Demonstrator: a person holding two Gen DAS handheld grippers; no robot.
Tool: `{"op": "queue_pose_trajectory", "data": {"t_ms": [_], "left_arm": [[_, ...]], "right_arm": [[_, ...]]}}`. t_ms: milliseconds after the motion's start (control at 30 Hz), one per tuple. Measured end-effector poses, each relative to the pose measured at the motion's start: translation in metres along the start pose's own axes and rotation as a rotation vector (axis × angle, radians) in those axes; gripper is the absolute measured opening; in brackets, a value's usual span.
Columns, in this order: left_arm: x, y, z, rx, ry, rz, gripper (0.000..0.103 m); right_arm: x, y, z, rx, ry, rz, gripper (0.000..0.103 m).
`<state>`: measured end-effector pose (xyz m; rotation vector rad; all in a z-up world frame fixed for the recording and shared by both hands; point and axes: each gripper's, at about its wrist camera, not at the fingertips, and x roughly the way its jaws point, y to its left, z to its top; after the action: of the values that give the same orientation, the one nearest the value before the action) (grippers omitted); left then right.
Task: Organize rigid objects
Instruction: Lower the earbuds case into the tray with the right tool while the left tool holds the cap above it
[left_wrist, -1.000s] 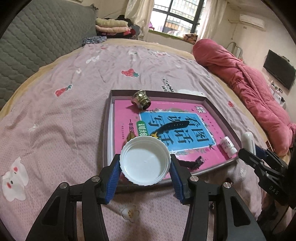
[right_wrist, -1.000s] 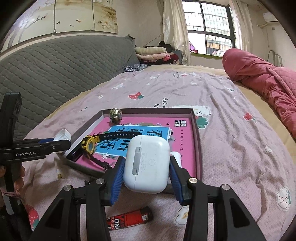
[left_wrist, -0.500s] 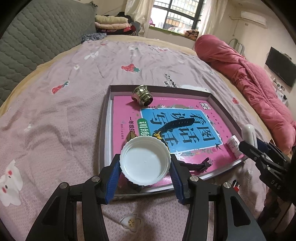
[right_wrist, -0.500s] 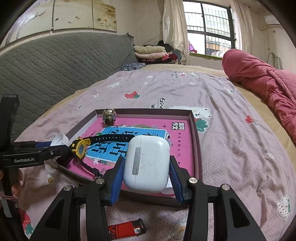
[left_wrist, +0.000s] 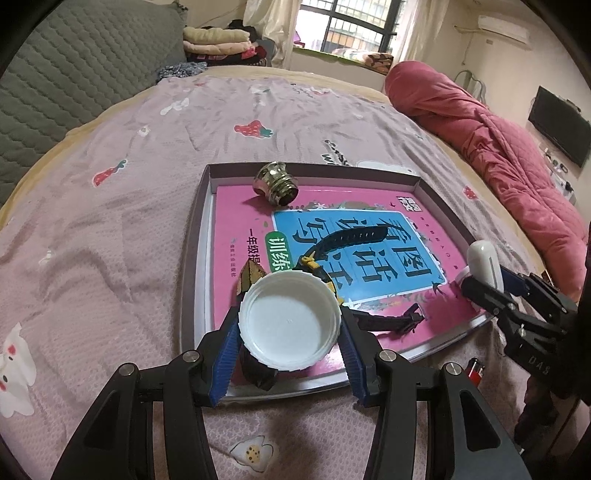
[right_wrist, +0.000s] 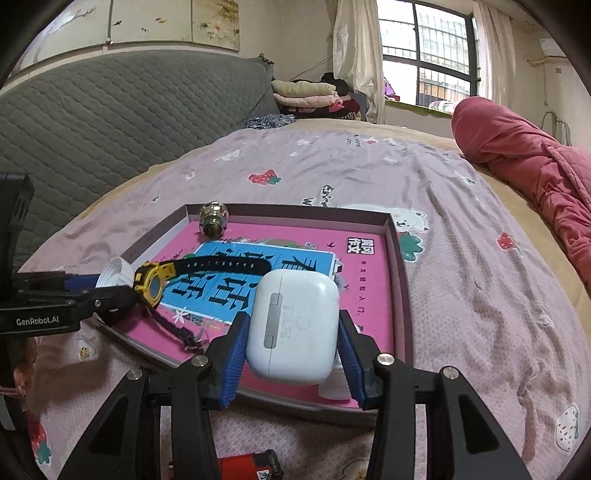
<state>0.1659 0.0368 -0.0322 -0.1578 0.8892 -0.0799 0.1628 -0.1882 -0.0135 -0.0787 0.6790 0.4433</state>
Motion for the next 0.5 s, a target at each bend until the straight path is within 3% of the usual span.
{"op": "queue_pose_trajectory", "data": {"t_ms": [500], "left_arm": [[0.0029,-0.0015,0.0015,0.007,0.004,0.004,0.052]], "right_arm": [[0.0037,0.0076,-0.0051,-0.040,0.025,-0.045,0.047]]}}
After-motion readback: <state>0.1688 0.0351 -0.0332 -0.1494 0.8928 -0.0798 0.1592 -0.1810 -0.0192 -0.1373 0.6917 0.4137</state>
